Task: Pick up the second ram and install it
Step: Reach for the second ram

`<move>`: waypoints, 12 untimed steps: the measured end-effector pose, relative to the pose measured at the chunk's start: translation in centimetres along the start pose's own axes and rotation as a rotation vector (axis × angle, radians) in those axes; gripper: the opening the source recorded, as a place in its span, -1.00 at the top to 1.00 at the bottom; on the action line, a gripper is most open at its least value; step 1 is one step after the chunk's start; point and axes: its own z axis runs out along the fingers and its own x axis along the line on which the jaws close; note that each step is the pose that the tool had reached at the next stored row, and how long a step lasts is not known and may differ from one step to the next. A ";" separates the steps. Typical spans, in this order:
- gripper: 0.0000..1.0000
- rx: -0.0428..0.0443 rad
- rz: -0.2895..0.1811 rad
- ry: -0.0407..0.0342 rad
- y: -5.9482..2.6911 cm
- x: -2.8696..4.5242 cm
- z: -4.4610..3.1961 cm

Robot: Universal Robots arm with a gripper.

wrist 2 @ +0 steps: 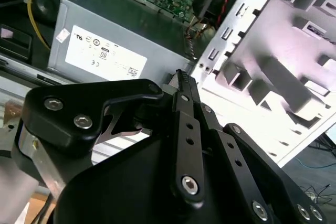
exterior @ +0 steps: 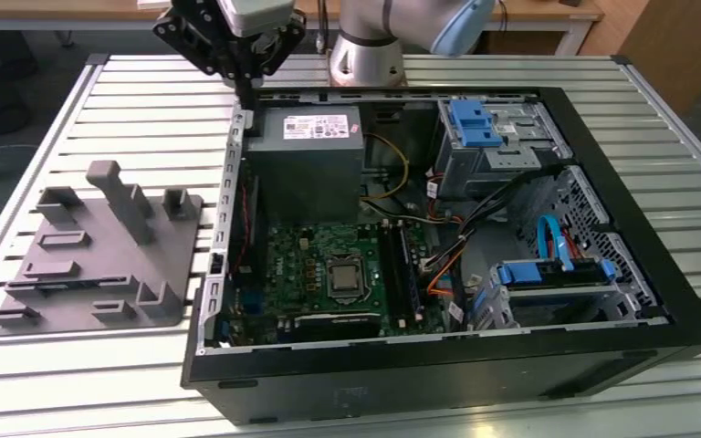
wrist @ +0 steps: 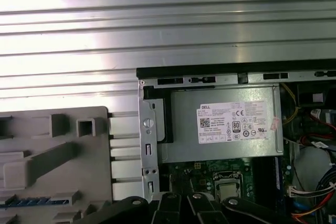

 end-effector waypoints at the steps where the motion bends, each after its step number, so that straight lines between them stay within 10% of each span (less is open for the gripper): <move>1: 0.80 0.0000 0.000 0.0000 -0.02 0.26 -0.01; 12: 0.80 -0.0001 0.000 0.0000 -0.32 4.33 -0.11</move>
